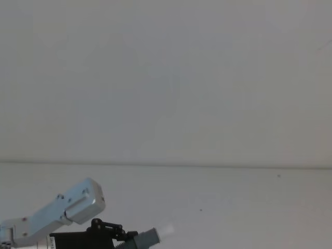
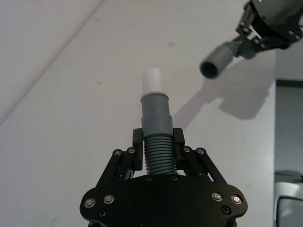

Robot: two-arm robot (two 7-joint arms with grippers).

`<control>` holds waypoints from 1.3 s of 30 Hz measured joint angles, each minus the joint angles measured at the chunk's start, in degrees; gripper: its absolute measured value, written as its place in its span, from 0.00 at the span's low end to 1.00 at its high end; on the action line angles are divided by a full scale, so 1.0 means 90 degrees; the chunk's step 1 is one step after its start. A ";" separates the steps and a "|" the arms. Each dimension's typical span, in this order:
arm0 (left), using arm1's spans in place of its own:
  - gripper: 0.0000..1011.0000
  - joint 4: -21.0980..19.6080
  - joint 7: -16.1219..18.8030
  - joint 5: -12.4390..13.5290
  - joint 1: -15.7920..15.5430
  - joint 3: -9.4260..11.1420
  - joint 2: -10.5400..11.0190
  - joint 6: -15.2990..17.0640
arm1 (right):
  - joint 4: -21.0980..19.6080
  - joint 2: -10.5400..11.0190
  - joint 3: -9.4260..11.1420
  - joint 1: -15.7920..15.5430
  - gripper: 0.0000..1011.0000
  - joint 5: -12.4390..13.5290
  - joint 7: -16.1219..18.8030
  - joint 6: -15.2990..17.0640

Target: Use both hands to pick up one end of the pipe from the table, align the ends, and insert them.

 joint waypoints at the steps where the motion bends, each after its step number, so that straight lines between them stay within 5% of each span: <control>1: 0.33 0.0017 -0.0056 -0.0002 -0.0028 0.0025 0.0006 -0.0001 | 0.0000 -0.0012 0.0023 -0.0010 0.06 0.0000 -0.0017 -0.0058; 16: 0.33 0.0316 -0.0645 -0.0156 -0.0426 0.0350 0.0049 -0.0064 | -0.0069 0.0011 0.0144 -0.0043 0.06 0.0119 0.0138 -0.0575; 39: 0.33 0.0374 -0.1118 -0.0463 -0.0724 0.0519 0.0177 -0.0096 | 0.0011 0.0150 -0.0147 0.0313 0.06 0.0077 0.0486 -0.0890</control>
